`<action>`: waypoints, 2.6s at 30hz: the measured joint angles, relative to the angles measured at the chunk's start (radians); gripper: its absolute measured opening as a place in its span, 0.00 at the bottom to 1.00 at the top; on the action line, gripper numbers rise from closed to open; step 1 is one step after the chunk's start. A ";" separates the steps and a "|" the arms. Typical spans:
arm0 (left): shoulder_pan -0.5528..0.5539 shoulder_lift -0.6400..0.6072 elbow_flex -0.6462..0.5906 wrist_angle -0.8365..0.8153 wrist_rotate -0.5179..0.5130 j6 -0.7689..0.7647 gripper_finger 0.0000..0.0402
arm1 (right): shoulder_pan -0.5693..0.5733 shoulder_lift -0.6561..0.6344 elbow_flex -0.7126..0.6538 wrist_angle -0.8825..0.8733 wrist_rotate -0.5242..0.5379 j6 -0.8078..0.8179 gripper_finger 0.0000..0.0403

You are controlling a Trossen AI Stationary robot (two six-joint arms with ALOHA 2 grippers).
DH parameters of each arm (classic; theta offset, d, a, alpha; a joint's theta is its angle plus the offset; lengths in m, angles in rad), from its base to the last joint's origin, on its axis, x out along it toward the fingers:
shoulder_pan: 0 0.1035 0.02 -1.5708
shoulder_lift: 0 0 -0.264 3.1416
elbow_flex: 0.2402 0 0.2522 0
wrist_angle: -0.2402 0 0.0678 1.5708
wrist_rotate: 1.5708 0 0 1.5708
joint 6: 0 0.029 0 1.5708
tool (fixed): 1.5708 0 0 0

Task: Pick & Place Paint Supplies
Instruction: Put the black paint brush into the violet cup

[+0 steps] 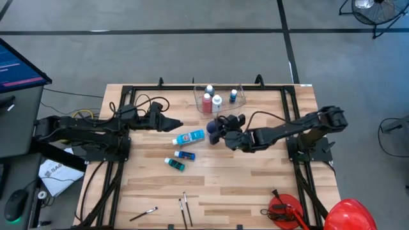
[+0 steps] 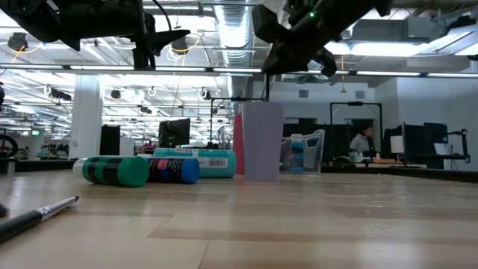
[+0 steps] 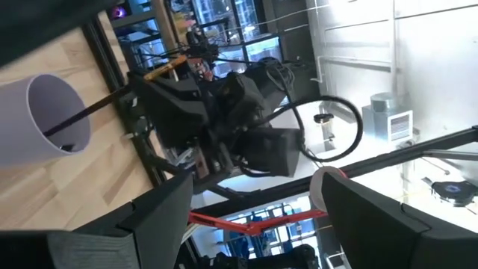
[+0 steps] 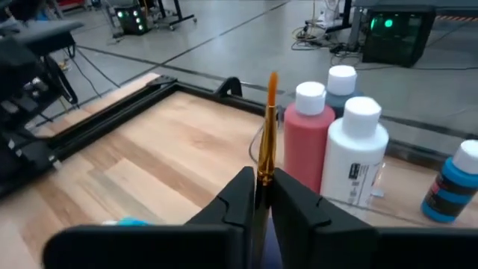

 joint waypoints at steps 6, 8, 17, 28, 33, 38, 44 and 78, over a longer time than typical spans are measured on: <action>-0.003 0.000 0.000 -0.001 0.000 0.006 0.73 | 0.002 0.007 0.000 -0.001 -0.001 0.003 0.17; -0.003 0.000 0.000 -0.001 0.000 0.007 0.73 | 0.002 0.007 0.000 0.000 0.000 0.003 0.17; -0.003 0.000 0.000 -0.001 0.000 0.024 0.73 | 0.003 0.007 0.000 -0.001 -0.001 0.013 0.18; -0.003 0.000 0.000 -0.001 0.001 0.027 0.73 | 0.004 -0.020 0.008 0.048 -0.004 0.014 0.18; -0.003 0.000 0.000 -0.001 0.003 0.031 0.73 | 0.004 -0.067 0.040 0.043 -0.030 -0.037 0.18; -0.006 0.000 0.000 0.003 0.003 0.035 0.73 | 0.010 -0.099 0.084 0.037 -0.085 -0.086 0.18; -0.046 0.000 0.000 0.008 0.005 0.035 0.73 | 0.028 -0.106 0.136 0.040 -0.144 -0.128 0.18; -0.760 0.002 0.166 -0.254 -0.161 0.209 0.58 | 0.075 -0.105 0.157 0.040 -0.518 -0.109 0.18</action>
